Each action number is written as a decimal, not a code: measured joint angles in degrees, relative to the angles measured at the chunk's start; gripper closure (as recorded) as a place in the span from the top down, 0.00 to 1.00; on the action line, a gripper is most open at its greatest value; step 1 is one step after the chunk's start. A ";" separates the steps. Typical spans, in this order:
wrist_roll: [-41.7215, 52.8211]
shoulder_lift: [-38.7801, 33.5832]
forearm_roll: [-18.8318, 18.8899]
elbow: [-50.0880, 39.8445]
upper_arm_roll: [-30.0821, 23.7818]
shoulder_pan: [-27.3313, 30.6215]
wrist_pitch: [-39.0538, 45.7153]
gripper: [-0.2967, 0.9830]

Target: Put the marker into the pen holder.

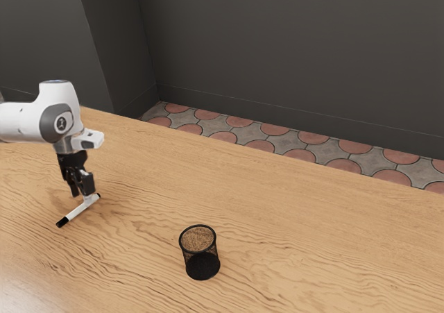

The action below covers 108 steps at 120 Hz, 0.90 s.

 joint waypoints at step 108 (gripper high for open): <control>2.54 7.66 -0.08 4.74 0.27 1.16 4.31 0.41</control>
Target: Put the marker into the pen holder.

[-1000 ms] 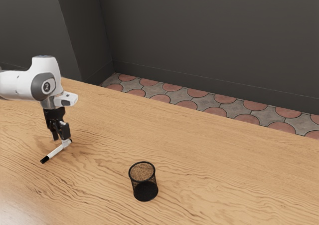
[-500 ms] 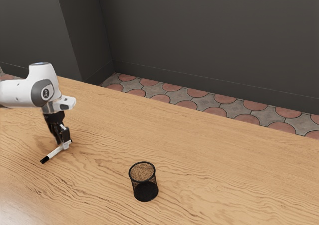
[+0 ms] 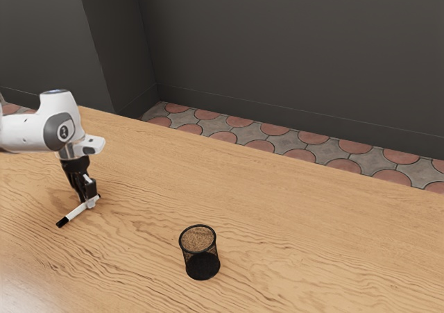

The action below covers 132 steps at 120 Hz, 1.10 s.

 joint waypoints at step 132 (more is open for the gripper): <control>-0.86 -1.03 11.36 -20.25 -66.79 56.96 15.94 0.17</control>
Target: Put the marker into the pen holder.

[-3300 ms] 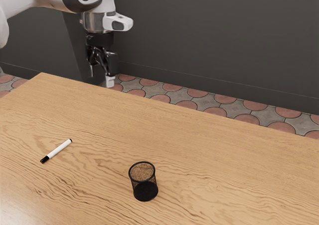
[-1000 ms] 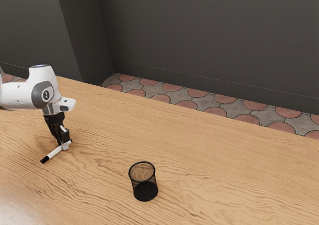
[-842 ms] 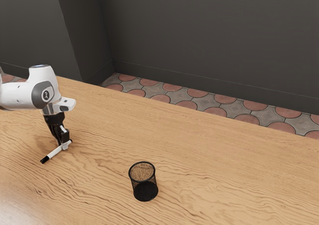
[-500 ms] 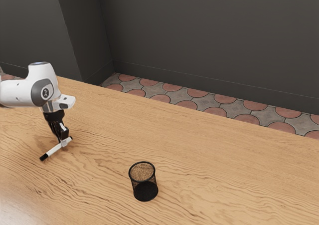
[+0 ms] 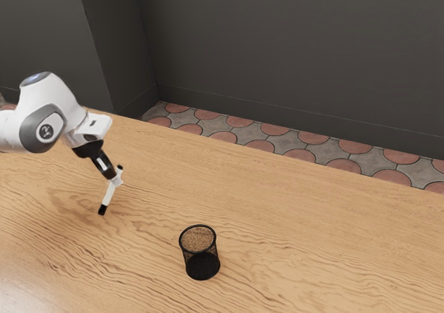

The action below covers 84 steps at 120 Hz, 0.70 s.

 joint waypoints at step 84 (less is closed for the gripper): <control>6.37 11.89 2.98 -19.57 -35.78 15.36 19.20 0.20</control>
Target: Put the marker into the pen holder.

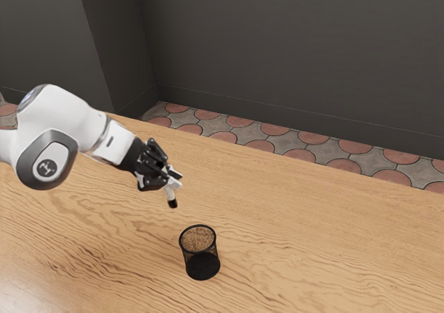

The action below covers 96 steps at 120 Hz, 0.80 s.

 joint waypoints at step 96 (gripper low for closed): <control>-2.60 -2.70 0.23 -2.33 -10.08 -3.93 -5.35 0.20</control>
